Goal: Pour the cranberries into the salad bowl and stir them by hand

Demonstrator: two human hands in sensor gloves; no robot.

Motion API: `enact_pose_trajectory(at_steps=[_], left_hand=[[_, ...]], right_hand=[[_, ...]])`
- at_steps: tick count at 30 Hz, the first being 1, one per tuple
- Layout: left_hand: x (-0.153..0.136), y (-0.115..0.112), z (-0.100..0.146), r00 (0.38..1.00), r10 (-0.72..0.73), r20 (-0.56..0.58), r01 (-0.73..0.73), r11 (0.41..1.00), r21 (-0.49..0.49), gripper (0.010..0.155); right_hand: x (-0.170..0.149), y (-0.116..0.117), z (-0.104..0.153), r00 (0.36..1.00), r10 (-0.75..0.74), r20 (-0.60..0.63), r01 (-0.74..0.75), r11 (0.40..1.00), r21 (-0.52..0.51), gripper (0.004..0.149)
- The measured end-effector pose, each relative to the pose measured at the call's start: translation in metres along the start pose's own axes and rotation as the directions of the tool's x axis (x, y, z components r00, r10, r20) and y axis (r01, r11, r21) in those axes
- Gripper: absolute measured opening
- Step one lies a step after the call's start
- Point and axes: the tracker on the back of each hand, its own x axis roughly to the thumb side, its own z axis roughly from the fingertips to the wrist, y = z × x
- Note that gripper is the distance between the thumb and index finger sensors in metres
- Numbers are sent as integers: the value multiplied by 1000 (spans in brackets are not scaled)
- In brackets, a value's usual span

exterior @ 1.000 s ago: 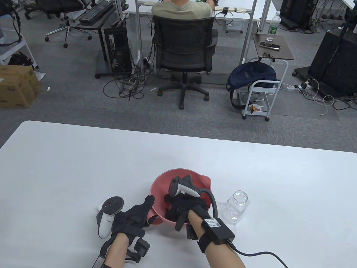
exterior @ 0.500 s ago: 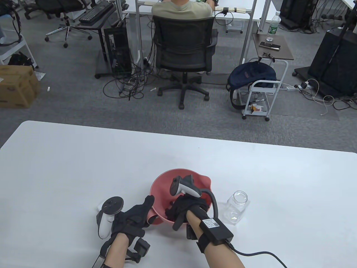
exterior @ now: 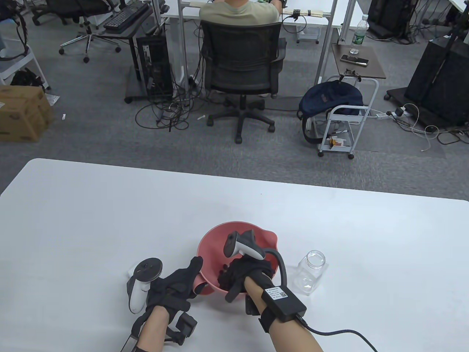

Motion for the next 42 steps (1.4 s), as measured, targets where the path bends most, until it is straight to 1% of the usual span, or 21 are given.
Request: enact_pose_trajectory(at_steps=[6,11,16,19,23,27,36,42], left_hand=[[0,0,0,1000,-2,1,2,1000,-3,73],[0,0,0,1000,-2,1,2,1000,-6,73],[0,0,0,1000,-1,1,1,1000,-10,73],[0,0,0,1000,-1,2,1,1000,-12,73],[0,-1,0,1000,0,2,0,1000,-12,73],[0,-1,-1,1000,1,2,-1,1000,-13,73],[0,-1,0,1000,3,2,-3,1000,-13,73],[0,-2,0,1000,8,-1,-8,1000,-14,74]], right_hand=[[1,0,-1,999,43,-3,-43,999,23,49],[1,0,-1,999,49,2,-49,998,27,45],[1,-1,1,999,30,33,-30,1000,-1,43],[1,0,2,998,26,52,-26,1000,-1,46],[1,-1,4,997,14,78,-13,1000,-14,58],[1,-1,5,996,6,89,-3,999,-33,64],[1,-1,3,996,0,93,5,999,-46,69],[2,-1,3,997,13,80,-10,1000,-28,69]])
